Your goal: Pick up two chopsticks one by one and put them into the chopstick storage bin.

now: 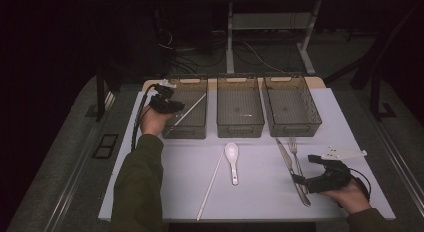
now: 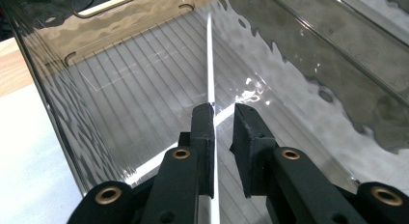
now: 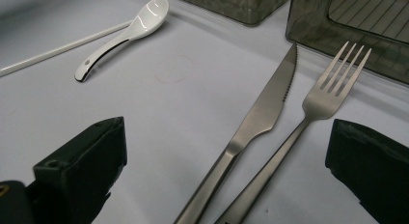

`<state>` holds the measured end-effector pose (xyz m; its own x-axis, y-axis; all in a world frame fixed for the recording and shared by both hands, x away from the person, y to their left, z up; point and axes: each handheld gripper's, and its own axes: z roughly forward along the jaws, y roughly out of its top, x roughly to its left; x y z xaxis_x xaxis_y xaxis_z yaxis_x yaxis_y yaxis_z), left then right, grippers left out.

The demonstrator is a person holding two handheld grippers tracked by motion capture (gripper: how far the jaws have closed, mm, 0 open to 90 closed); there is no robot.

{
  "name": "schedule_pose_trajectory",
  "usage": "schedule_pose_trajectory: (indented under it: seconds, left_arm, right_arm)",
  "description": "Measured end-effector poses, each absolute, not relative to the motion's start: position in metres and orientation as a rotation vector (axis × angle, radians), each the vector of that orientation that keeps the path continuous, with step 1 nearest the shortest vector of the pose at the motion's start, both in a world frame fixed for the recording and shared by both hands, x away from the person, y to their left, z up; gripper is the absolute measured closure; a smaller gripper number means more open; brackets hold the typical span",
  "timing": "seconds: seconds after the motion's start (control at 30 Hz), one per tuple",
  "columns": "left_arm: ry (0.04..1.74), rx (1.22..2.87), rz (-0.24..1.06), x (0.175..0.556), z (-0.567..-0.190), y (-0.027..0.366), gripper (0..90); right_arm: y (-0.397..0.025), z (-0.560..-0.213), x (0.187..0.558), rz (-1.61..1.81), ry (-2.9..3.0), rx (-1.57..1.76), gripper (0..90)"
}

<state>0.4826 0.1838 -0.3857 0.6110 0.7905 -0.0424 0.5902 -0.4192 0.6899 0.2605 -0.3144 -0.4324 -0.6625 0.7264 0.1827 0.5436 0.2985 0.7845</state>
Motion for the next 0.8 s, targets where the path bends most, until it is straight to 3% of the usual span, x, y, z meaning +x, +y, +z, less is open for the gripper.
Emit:
schedule_pose_trajectory:
  seconds: [0.13,0.4,0.6,0.8]
  left_arm:
    - [1.072,2.134,0.384,0.479,-0.382,0.186,74.4]
    - [1.053,2.066,0.371,0.457,-0.367,0.186,57.2]
    - [1.014,2.023,0.32,0.42,-0.358,0.178,48.2]
    - [0.989,2.029,0.297,0.392,-0.361,0.169,44.9]
  right_arm:
    - [-0.314,-0.432,0.26,1.296,2.357,1.172,0.8]
    - [-0.315,-0.432,0.26,1.297,2.355,1.169,0.8]
    - [-0.313,-0.432,0.26,1.294,2.355,1.172,0.8]
    - [-0.314,-0.432,0.26,1.292,2.353,1.174,0.8]
